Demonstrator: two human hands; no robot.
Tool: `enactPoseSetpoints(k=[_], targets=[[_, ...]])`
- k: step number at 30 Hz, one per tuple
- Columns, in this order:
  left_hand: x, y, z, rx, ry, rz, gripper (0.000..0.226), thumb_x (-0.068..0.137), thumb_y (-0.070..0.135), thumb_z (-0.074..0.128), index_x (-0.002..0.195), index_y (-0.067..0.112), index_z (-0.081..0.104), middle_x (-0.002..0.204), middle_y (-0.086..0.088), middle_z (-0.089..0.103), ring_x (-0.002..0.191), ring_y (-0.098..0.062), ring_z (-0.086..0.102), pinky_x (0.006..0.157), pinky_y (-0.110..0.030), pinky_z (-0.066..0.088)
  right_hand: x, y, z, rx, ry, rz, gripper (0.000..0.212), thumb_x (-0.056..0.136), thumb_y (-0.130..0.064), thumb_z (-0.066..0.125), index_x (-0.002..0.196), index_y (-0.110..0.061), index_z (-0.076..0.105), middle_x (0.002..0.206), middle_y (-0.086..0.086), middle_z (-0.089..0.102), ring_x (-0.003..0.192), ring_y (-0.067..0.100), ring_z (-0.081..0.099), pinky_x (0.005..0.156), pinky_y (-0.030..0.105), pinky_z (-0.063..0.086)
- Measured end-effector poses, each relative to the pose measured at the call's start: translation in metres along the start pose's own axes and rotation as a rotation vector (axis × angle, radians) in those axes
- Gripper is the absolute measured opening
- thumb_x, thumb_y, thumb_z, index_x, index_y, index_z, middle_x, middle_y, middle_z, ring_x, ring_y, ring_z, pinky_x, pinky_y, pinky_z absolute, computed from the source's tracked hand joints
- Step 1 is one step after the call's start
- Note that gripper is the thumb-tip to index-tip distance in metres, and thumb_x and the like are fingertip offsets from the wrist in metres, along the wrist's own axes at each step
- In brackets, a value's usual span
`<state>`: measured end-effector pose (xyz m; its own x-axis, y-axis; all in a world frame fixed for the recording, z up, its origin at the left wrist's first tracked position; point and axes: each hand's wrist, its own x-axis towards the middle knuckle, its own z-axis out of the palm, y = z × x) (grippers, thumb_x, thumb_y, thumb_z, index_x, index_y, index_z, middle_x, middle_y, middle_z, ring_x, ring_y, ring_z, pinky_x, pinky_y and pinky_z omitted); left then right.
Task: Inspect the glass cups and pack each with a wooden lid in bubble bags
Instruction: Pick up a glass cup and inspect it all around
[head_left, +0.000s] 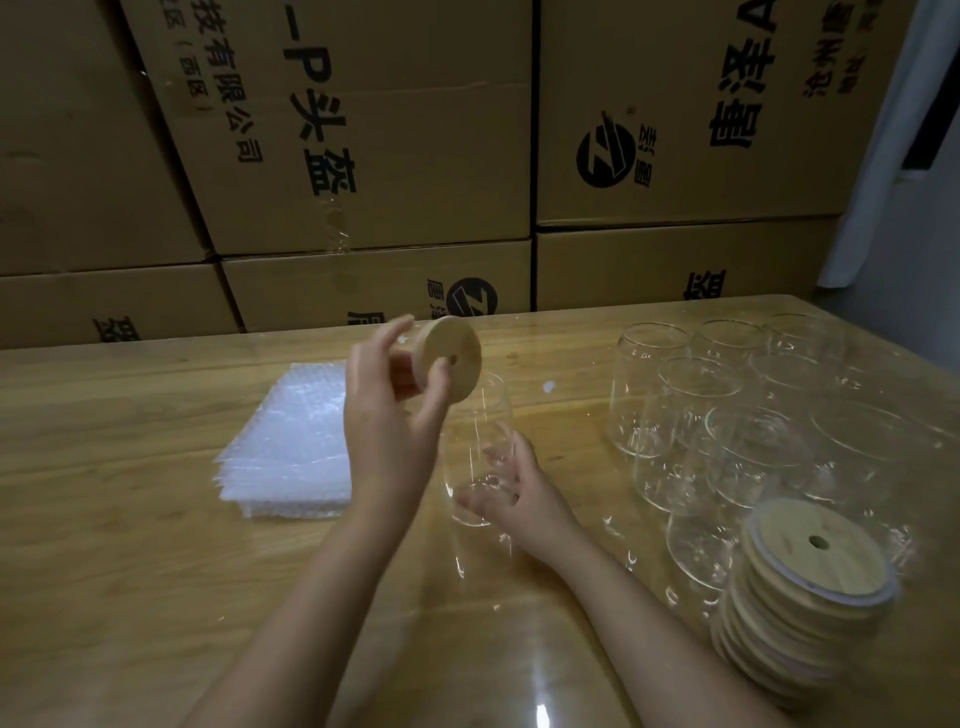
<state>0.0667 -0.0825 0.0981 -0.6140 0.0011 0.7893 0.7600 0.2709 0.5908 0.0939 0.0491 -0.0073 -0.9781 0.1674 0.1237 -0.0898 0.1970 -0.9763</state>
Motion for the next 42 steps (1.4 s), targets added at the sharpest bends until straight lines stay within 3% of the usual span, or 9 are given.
enactPoseSetpoints(k=[3,9,14,17,25,28,32,36,42], targets=[[0.008,-0.016,0.002,0.011,-0.090,-0.149,0.033,0.089,0.015,0.064,0.115,0.034,0.055,0.095,-0.002,0.057,0.078,0.004,0.053,0.067,-0.002,0.040,0.001,0.003,0.001,-0.004,0.015,-0.002,0.099,0.070,-0.039,0.082,0.147,-0.035,0.019,0.141,-0.013,0.044,0.128,0.002,0.044,0.106,0.026,0.039],[0.005,-0.022,0.016,0.061,-0.115,-0.153,0.023,0.087,0.012,0.063,0.109,0.017,0.063,0.091,0.010,0.048,0.080,0.005,0.049,0.069,-0.007,0.039,0.004,0.008,0.001,0.006,0.015,0.004,0.096,0.070,-0.037,0.082,0.144,-0.039,0.021,0.132,-0.019,0.046,0.119,-0.011,0.044,0.085,0.003,0.039],[0.004,-0.024,0.016,0.125,-0.243,-0.033,0.028,0.092,0.016,0.051,0.116,0.009,0.063,0.124,-0.004,0.054,0.119,-0.019,0.050,0.100,-0.043,0.042,0.005,0.009,0.001,-0.010,0.029,-0.016,0.092,0.070,-0.036,0.082,0.142,-0.040,0.025,0.129,-0.018,0.048,0.125,-0.004,0.044,0.098,0.011,0.036],[0.004,-0.027,0.014,0.206,-0.294,0.101,0.035,0.093,0.022,0.042,0.112,0.008,0.069,0.129,-0.008,0.060,0.125,-0.025,0.052,0.102,-0.049,0.038,0.004,0.008,0.001,-0.006,0.026,-0.017,0.095,0.064,-0.046,0.081,0.141,-0.042,0.025,0.129,-0.018,0.048,0.126,0.003,0.047,0.099,0.016,0.037],[-0.012,-0.033,0.017,0.183,-0.310,0.145,0.051,0.085,0.042,0.054,0.114,0.002,0.066,0.125,-0.005,0.063,0.114,-0.009,0.050,0.101,-0.022,0.032,0.002,0.007,0.000,0.028,0.015,0.003,0.084,0.074,-0.024,0.081,0.133,-0.047,0.025,0.129,-0.016,0.046,0.119,-0.004,0.046,0.083,0.001,0.039],[-0.013,-0.030,0.018,0.154,-0.303,0.094,0.052,0.083,0.044,0.054,0.113,0.005,0.067,0.123,-0.003,0.064,0.113,-0.008,0.051,0.100,-0.025,0.037,0.002,0.006,0.000,0.040,0.014,0.004,0.084,0.075,-0.023,0.080,0.133,-0.047,0.024,0.132,-0.011,0.046,0.113,-0.014,0.045,0.082,0.002,0.040],[-0.008,-0.029,0.016,0.131,-0.321,0.057,0.052,0.079,0.049,0.060,0.111,0.009,0.068,0.120,0.001,0.064,0.112,-0.007,0.055,0.098,-0.026,0.043,0.002,0.006,0.000,0.015,0.025,-0.008,0.083,0.075,-0.026,0.080,0.133,-0.045,0.024,0.127,-0.016,0.047,0.121,-0.004,0.045,0.085,0.001,0.039],[0.002,-0.029,0.017,0.025,-0.340,-0.080,0.044,0.072,0.046,0.077,0.103,0.016,0.067,0.109,0.008,0.064,0.101,0.008,0.055,0.086,-0.004,0.039,0.002,0.005,0.000,-0.011,0.035,-0.015,0.090,0.071,-0.036,0.081,0.141,-0.041,0.026,0.128,-0.015,0.048,0.118,0.004,0.052,0.086,0.006,0.042],[0.004,-0.038,0.012,-0.124,-0.389,-0.164,0.034,0.074,0.033,0.079,0.104,0.022,0.068,0.113,0.016,0.064,0.109,0.005,0.057,0.091,-0.011,0.044,0.002,0.003,0.001,-0.025,0.036,-0.027,0.086,0.070,-0.035,0.081,0.135,-0.048,0.025,0.127,-0.014,0.048,0.120,0.006,0.052,0.098,0.019,0.042]])
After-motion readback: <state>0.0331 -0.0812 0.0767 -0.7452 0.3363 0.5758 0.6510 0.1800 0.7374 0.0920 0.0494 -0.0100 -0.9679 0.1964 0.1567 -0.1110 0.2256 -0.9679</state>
